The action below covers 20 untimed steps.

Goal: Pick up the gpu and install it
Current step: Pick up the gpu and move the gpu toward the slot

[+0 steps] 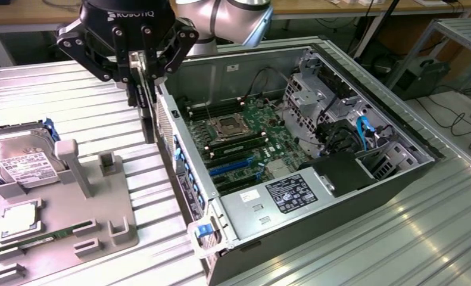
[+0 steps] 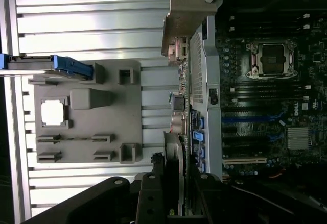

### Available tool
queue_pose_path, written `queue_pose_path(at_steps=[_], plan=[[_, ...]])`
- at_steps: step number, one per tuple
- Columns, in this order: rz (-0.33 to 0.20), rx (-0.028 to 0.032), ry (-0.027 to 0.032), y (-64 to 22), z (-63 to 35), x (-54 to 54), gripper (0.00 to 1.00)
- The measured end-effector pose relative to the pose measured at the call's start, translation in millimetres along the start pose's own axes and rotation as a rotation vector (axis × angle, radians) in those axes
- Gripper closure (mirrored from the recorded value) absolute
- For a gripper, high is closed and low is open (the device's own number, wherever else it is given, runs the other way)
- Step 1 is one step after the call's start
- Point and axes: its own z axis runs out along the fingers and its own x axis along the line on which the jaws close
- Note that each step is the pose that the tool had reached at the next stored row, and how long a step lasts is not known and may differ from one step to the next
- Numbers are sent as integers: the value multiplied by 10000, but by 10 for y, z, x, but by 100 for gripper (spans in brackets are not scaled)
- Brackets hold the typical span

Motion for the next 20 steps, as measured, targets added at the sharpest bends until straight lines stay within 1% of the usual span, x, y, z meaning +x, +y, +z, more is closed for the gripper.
queue_pose_path(at_steps=[20], plan=[[-3, 1, 1, 9, 3, -210, 73]])
